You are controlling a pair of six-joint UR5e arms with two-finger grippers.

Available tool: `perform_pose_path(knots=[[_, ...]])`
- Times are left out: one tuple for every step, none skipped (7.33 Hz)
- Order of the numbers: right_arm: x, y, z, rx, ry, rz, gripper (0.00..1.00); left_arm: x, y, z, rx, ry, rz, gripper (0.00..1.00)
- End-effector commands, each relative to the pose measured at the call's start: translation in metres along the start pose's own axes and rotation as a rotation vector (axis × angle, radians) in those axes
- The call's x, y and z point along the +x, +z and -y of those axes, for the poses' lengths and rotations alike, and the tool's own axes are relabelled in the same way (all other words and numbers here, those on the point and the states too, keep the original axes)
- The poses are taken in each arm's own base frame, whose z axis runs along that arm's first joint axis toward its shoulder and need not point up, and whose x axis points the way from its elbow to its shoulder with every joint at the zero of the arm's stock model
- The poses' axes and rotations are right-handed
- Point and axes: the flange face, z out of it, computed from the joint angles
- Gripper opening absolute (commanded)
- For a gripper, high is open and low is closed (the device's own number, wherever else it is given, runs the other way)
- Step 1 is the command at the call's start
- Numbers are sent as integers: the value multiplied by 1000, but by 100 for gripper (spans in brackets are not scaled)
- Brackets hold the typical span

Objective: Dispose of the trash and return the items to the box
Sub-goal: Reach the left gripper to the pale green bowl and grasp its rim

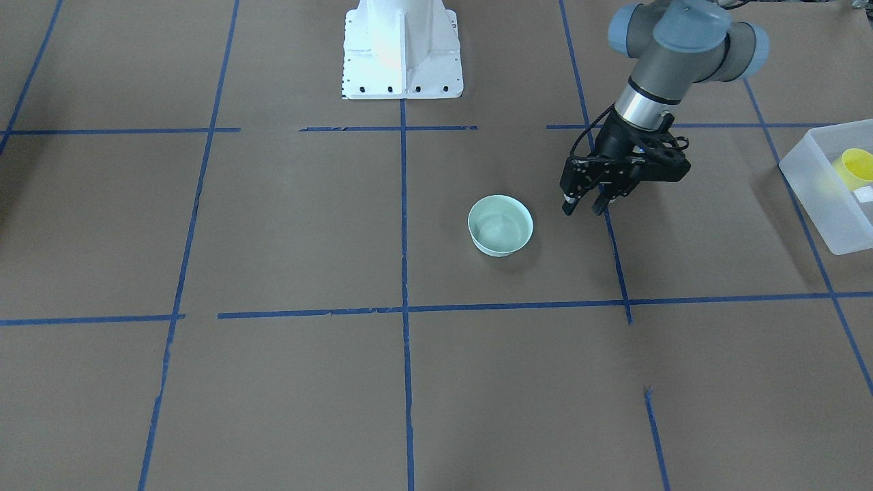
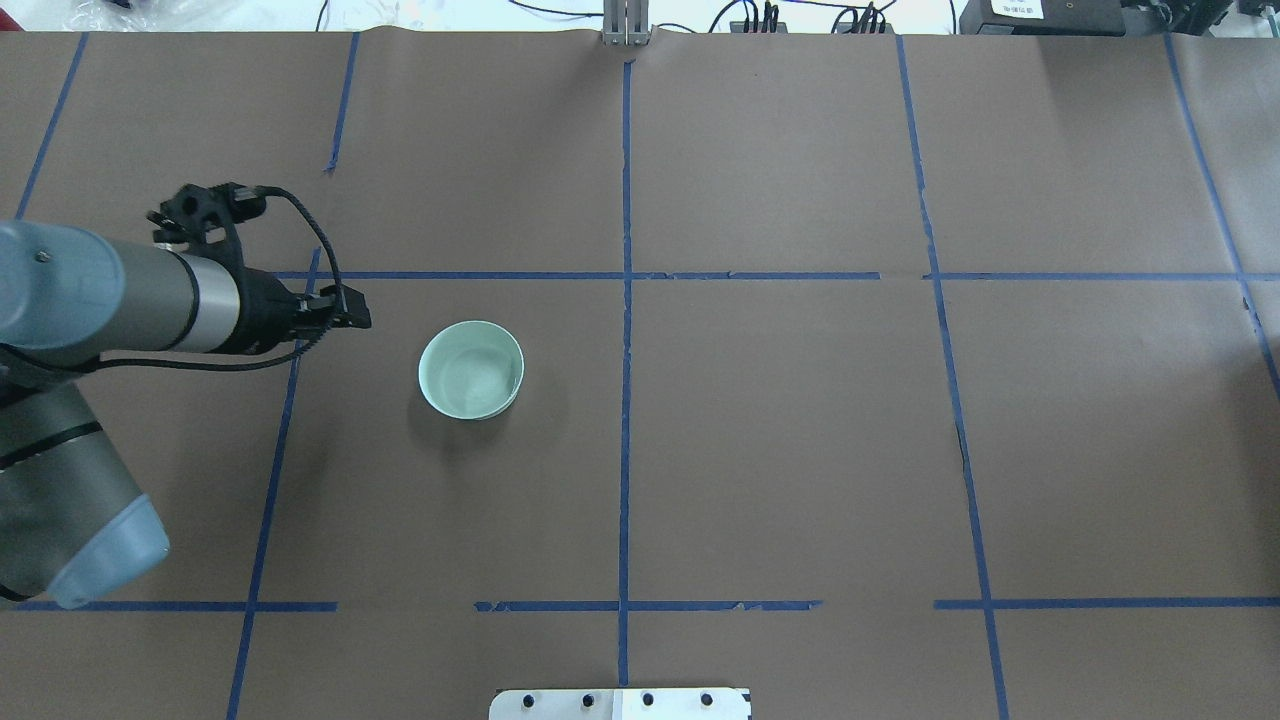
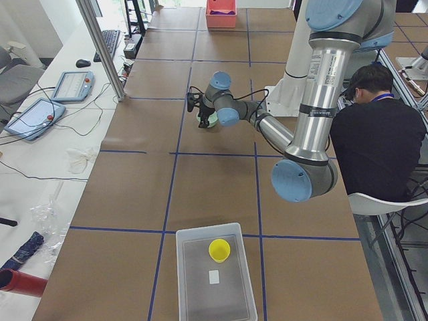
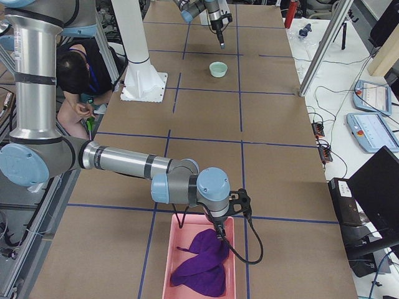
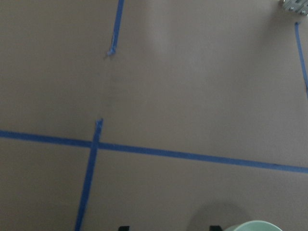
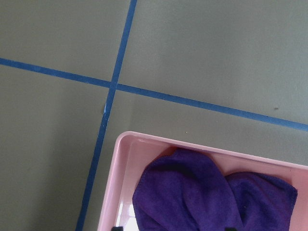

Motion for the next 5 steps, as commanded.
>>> perform_pose_path(knots=[[-1, 0, 0, 3, -1, 1, 77, 33, 38, -45, -43, -11, 3, 65], [-1, -1, 1, 4, -2, 2, 77, 36, 44, -54, -56, -15, 5, 64], [-1, 0, -1, 2, -5, 4, 77, 32, 50, -52, -42, -17, 21, 58], [-1, 0, -2, 2, -5, 4, 77, 27, 61, -54, -17, -16, 45, 36], [-1, 1, -3, 1, -4, 4, 77, 33, 61, -54, -17, -17, 38, 34]])
